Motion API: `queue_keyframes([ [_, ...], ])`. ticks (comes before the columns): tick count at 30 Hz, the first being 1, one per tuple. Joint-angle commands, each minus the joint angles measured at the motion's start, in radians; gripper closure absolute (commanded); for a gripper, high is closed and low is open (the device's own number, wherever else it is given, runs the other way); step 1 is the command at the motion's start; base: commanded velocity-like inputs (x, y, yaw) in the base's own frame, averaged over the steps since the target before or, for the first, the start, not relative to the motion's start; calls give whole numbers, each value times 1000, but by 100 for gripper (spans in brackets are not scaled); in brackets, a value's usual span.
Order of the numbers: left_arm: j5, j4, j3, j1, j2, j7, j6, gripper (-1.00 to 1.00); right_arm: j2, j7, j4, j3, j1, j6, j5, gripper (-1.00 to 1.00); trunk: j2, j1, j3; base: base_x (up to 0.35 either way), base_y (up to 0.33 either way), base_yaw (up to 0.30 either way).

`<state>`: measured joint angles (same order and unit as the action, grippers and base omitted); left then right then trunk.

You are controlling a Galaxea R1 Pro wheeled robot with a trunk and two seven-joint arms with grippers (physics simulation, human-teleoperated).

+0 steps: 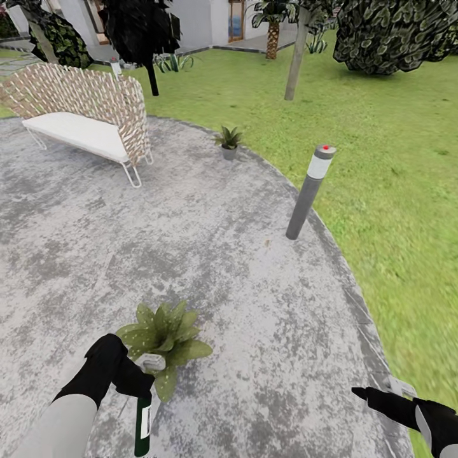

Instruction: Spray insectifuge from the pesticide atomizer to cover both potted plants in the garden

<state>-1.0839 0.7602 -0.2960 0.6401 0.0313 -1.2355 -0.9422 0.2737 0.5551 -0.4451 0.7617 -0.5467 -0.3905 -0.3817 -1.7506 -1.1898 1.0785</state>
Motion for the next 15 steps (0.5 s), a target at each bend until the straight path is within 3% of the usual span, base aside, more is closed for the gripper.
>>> queue_keyframes([
  [1, -10, 1, -3, 1, -1, -10, -7, 100, -1, 8, -1, 8, -1, -4, -9, -100, 0, 0, 0, 19, -217, 212],
  [6, -10, 1, -3, 0, -1, -10, -7, 100, -1, 9, -1, 8, -1, -4, -9, -100, 0, 0, -4, 5, -175, 216],
  [15, -11, 1, -3, 0, -1, -10, -7, 100, -1, 9, -1, 8, -1, -4, -9, -100, 0, 0, -12, 0, -20, 217],
])
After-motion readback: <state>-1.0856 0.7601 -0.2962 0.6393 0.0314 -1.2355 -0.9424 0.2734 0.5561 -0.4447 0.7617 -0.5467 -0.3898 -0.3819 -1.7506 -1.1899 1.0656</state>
